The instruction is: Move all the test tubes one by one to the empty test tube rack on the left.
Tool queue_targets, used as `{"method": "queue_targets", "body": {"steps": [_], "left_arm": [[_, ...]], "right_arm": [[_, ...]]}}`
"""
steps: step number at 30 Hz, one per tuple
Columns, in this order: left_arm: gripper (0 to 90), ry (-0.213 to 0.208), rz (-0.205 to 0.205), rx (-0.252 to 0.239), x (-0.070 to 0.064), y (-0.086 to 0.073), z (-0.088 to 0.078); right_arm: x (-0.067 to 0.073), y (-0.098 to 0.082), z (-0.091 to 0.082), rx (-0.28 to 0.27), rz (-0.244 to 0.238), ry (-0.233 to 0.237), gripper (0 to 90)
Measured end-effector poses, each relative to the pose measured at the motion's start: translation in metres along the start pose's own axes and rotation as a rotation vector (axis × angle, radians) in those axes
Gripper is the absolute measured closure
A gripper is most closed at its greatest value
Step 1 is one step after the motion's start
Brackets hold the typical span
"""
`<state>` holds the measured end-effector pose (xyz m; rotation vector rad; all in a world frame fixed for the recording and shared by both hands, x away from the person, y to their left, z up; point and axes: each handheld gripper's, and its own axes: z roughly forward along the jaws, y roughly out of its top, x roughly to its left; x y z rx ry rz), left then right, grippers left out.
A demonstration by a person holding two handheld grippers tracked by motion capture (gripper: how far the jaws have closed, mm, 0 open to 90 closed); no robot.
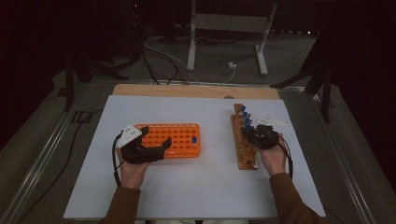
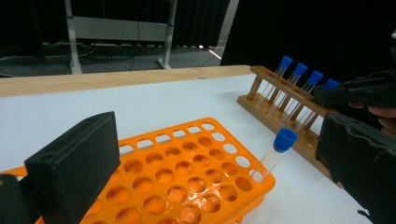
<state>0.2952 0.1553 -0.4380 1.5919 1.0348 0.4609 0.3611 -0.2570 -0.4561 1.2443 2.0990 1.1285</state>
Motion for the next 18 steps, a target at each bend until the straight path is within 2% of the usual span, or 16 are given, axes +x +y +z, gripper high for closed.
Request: {"method": "queue_targets", "body": {"steps": [9,11,18], "left_arm": [[0.9,0.002,0.001,0.011,0.001,-0.001,0.001],[0.9,0.005,0.000,0.017,0.001,-0.001,0.002],[0.9,0.005,-0.005,0.024,0.002,-0.002,0.003]], "right_arm": [[-0.002,0.001,-0.005,-0.007,0.011,0.002,77.0],[-0.002,0.004,-0.009,-0.008,0.020,0.022,77.1],[-0.001,0.012,-0.018,-0.016,0.005,0.016,77.1]]}}
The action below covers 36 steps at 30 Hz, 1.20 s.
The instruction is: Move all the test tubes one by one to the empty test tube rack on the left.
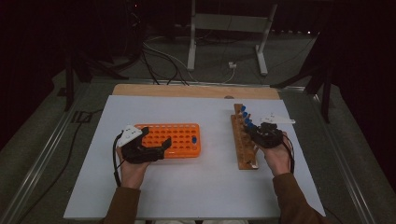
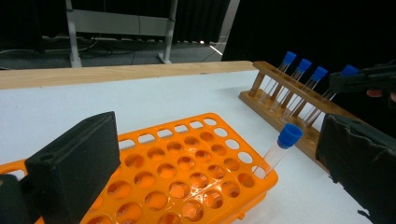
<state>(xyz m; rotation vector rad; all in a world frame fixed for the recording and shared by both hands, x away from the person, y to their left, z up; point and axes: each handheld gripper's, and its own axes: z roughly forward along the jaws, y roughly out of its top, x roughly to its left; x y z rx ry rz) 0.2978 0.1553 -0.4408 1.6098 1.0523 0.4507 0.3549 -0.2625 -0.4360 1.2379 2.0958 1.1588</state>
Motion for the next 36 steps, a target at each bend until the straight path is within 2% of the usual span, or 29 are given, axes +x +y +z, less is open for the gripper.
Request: {"method": "queue_targets", "body": {"steps": [14,21,23,31,36], "left_arm": [[0.9,0.008,-0.005,0.002,-0.002,0.000,0.000],[0.9,-0.003,0.031,0.000,-0.011,0.010,0.002],[0.9,0.000,0.047,-0.002,-0.014,0.012,0.004],[0.9,-0.013,0.057,-0.007,-0.024,0.019,0.016],[1.0,-0.025,0.089,0.003,-0.033,0.021,0.025]], "right_arm": [[0.006,0.027,-0.028,-0.036,-0.046,-0.003,77.1],[0.011,0.040,-0.041,-0.066,-0.065,0.022,77.1],[0.013,0.043,-0.043,-0.072,-0.068,0.031,77.1],[0.028,0.053,-0.041,-0.086,-0.085,0.077,77.1],[0.037,0.055,-0.036,-0.079,-0.083,0.122,77.1]]}}
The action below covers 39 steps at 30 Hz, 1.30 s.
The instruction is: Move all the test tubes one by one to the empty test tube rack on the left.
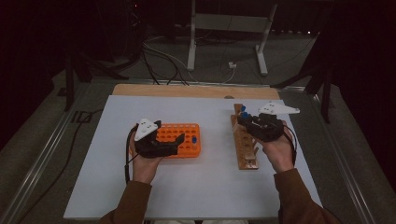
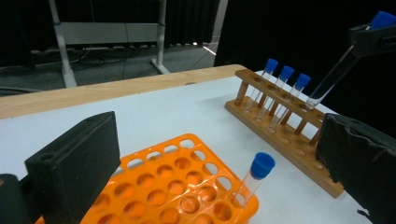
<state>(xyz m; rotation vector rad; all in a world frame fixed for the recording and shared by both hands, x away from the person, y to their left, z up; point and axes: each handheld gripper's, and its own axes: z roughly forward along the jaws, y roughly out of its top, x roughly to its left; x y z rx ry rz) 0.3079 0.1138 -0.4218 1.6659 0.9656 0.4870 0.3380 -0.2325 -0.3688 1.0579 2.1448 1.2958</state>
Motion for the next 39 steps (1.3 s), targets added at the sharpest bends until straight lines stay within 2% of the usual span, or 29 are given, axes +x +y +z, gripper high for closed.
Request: {"method": "queue_targets", "body": {"steps": [4,10,13,15,17,22,26,28,33,38,39], "left_arm": [[3.3,-0.012,0.021,0.006,-0.008,0.001,0.007],[5.9,-0.057,0.042,0.024,-0.020,0.005,0.020],[8.9,-0.071,0.070,0.025,-0.029,0.007,0.026],[17.1,-0.093,0.088,0.025,-0.034,0.007,0.030],[18.5,-0.097,0.103,0.030,-0.040,0.008,0.034],[28.7,-0.103,0.139,0.026,-0.052,0.008,0.043],[41.0,-0.130,0.154,0.001,-0.059,0.008,0.045],[45.6,-0.130,0.164,-0.005,-0.063,0.008,0.047],[54.7,-0.140,0.189,0.007,-0.070,0.008,0.054],[61.1,-0.158,0.206,0.014,-0.074,0.005,0.059],[66.0,-0.159,0.209,0.012,-0.074,0.005,0.060]], "right_arm": [[0.008,0.002,0.004,0.005,-0.002,0.029,77.1],[0.019,0.005,0.012,0.020,-0.024,0.045,77.1],[0.023,0.006,0.015,0.028,-0.027,0.056,77.1],[0.027,0.007,0.018,0.033,-0.035,0.063,77.0],[0.031,0.007,0.020,0.037,-0.037,0.073,77.0],[0.038,0.009,0.022,0.047,-0.044,0.099,77.0],[0.041,0.009,0.022,0.049,-0.042,0.110,77.0],[0.042,0.009,0.023,0.048,-0.039,0.120,77.0],[0.048,0.010,0.025,0.045,-0.026,0.153,77.0],[0.052,0.011,0.026,0.050,-0.033,0.164,77.0],[0.054,0.011,0.027,0.054,-0.038,0.169,77.1]]}}
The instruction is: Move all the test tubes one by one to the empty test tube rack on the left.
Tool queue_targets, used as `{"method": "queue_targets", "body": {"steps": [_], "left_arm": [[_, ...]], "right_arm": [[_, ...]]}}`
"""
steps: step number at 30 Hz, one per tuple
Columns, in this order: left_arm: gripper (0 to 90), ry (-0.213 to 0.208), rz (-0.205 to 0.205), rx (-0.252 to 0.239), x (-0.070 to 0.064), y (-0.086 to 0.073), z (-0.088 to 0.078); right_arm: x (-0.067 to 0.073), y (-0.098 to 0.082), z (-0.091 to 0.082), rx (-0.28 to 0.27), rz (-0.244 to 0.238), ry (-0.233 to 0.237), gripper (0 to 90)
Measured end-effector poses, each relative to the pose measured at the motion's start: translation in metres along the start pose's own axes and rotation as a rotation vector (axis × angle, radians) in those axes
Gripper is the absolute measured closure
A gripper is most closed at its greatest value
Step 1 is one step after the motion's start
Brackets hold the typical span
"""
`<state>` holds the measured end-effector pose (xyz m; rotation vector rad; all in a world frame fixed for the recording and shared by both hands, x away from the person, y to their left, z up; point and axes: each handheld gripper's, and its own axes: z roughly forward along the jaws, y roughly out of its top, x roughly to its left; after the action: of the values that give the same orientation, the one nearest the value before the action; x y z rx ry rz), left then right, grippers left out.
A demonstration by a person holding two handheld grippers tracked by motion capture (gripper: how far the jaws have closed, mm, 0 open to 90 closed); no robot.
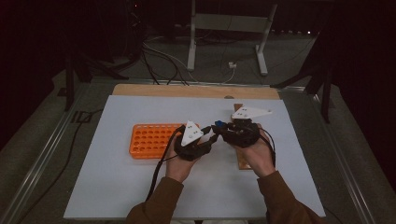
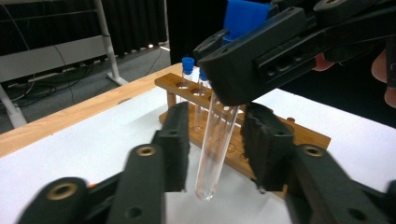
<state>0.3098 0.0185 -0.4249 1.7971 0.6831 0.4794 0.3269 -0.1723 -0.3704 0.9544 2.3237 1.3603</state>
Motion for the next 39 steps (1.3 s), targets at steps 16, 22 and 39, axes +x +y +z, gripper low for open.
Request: {"method": "queue_targets", "body": {"steps": [16,22,39], "left_arm": [[78.5,-0.012,-0.006,-0.011,0.005,0.000,0.001],[78.6,0.021,-0.027,-0.014,0.013,0.001,-0.003],[78.5,0.106,-0.056,-0.047,0.036,0.000,-0.026]], "right_arm": [[-0.005,0.001,-0.005,-0.027,0.047,0.016,52.0],[-0.013,0.000,-0.015,-0.055,0.067,-0.039,25.8],[-0.036,-0.025,-0.031,-0.058,0.095,-0.178,0.0]]}}
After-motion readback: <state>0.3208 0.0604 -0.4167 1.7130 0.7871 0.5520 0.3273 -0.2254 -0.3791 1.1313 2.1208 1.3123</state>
